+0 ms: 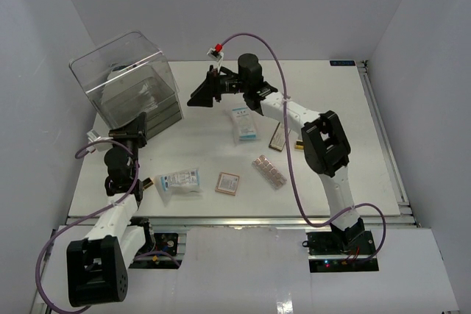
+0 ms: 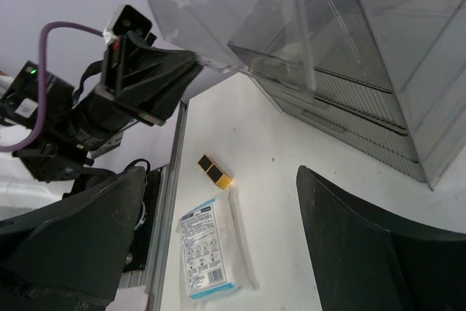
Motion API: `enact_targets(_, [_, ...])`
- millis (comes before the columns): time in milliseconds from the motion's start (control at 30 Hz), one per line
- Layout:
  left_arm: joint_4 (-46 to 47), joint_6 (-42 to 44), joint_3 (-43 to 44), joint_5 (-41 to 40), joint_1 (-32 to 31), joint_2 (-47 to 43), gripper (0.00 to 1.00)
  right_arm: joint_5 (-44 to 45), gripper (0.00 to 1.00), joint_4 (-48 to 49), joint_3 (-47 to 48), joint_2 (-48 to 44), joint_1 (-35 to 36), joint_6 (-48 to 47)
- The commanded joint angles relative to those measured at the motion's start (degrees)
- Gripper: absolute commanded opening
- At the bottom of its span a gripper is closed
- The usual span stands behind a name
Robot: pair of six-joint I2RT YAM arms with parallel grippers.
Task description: Organize the makeup
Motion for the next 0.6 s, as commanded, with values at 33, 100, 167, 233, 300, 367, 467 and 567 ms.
enact_targets(33, [-1.30, -0.08, -1.46, 4.16, -0.16, -3.34, 0.00, 3.05, 0.90, 6.35, 5.12, 5.06, 1.19, 6.05])
enact_targets(100, [-1.65, 0.22, -1.51, 4.81, -0.16, -4.44, 0.00, 3.45, 0.90, 8.49, 5.73, 6.39, 1.27, 7.63])
enact_targets(167, [-1.85, 0.22, -1.58, 5.54, -0.16, -4.86, 0.00, 3.55, 0.90, 9.51, 6.40, 7.55, 1.27, 8.34])
enact_targets(233, [-2.33, 0.22, -1.77, 6.33, -0.16, -5.74, 0.00, 3.57, 0.90, 12.05, 7.02, 8.72, 1.32, 10.15])
enact_targets(300, [-2.62, 0.23, -2.08, 6.93, -0.16, -6.25, 0.00, 3.18, 0.90, 14.34, 7.83, 9.55, 1.38, 11.47])
enact_targets(367, [-3.19, 0.31, -2.18, 7.13, -0.16, -7.01, 0.00, 3.11, 0.91, 15.69, 8.44, 10.05, 1.72, 12.30])
enact_targets(467, [-3.61, 0.31, -2.28, 7.89, -0.16, -7.46, 0.00, 3.47, 0.91, 16.67, 9.18, 10.22, 2.44, 12.54])
enact_targets(567, [-4.39, 0.22, -2.17, 8.28, -0.16, -8.54, 0.00, 4.02, 0.91, 17.15, 9.82, 10.30, 3.12, 12.60])
